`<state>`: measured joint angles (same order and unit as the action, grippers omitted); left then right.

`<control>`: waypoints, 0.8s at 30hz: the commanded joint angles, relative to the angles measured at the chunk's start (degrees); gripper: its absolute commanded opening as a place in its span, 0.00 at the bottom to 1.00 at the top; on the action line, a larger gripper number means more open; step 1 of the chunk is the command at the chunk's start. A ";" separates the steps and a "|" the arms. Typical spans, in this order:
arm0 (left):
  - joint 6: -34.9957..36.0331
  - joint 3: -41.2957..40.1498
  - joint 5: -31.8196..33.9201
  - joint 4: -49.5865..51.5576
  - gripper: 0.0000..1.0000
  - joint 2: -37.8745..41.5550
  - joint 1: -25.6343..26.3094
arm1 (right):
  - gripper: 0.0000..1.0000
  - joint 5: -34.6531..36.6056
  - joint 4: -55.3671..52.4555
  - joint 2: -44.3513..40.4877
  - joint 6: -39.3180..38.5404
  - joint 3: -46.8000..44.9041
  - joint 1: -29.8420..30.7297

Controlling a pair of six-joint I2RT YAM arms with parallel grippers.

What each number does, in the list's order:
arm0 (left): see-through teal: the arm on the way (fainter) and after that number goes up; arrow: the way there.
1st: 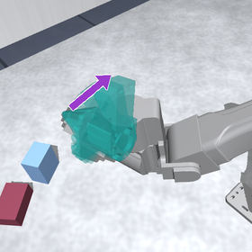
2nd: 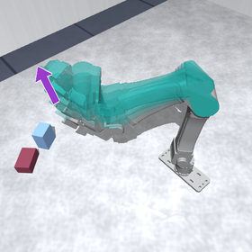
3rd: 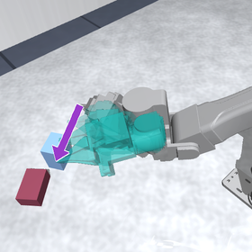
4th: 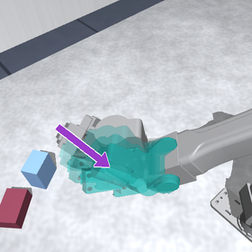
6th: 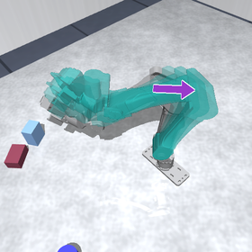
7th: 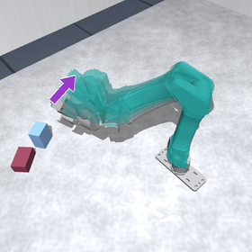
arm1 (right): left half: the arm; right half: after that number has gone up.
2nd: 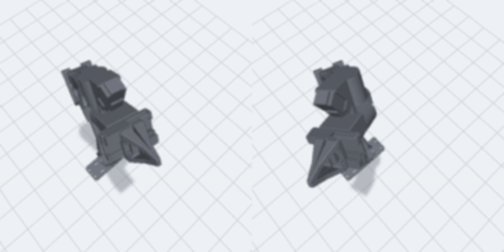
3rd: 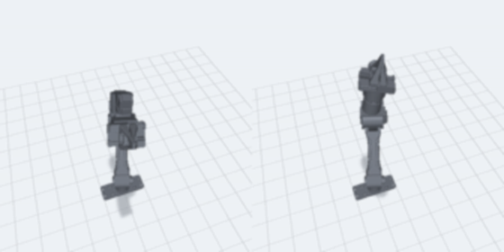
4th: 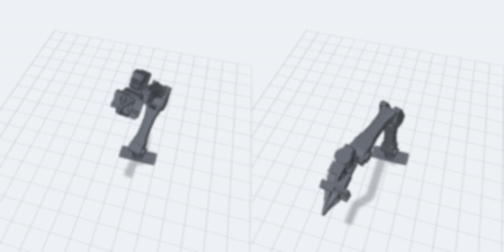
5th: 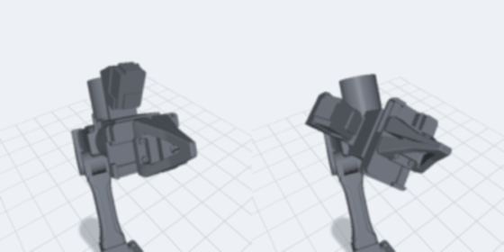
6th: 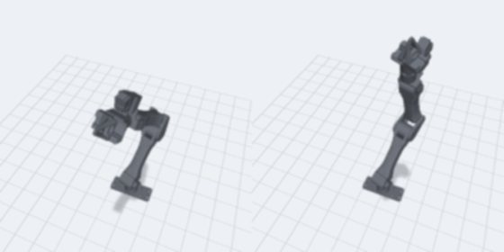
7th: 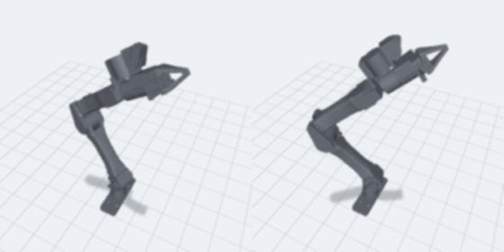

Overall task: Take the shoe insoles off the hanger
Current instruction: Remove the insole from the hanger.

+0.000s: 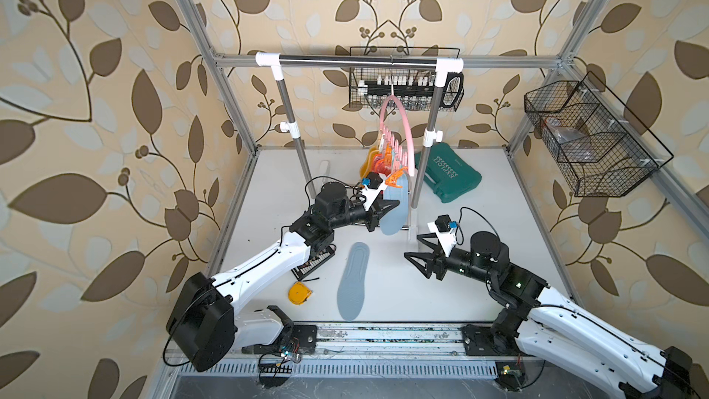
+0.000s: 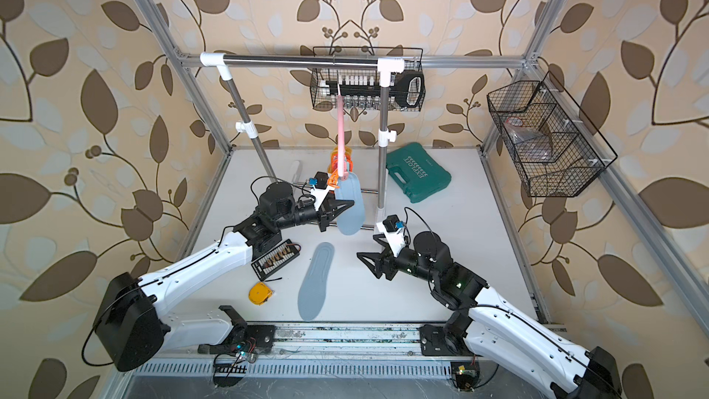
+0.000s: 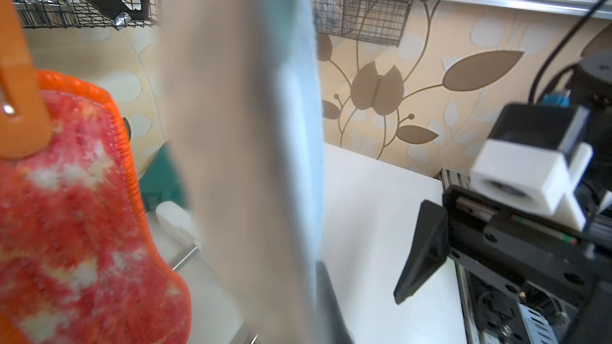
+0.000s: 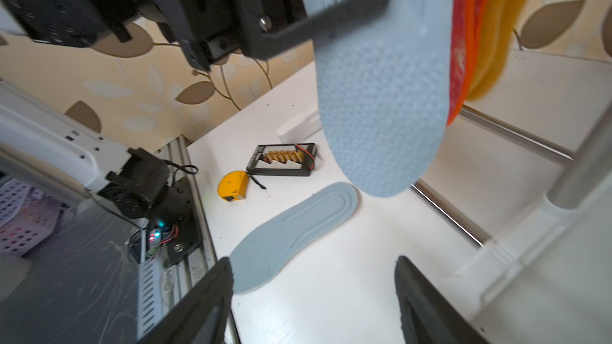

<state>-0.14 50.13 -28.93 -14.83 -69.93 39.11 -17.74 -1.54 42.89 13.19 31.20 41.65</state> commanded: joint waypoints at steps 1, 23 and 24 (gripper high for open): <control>1.72 1.11 -0.76 8.45 0.03 6.22 0.53 | 0.75 -14.72 2.53 1.19 -2.58 3.50 -3.16; -1.02 4.13 -11.16 20.37 0.06 9.18 -1.31 | 0.74 -33.49 2.68 22.14 12.15 30.89 -14.17; -1.34 4.03 -12.00 19.67 0.06 8.88 -1.40 | 0.74 -34.68 4.14 23.15 13.34 31.70 -14.45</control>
<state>-0.58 52.73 -35.75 4.82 -60.42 38.20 -48.34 0.25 64.53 22.81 60.16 27.86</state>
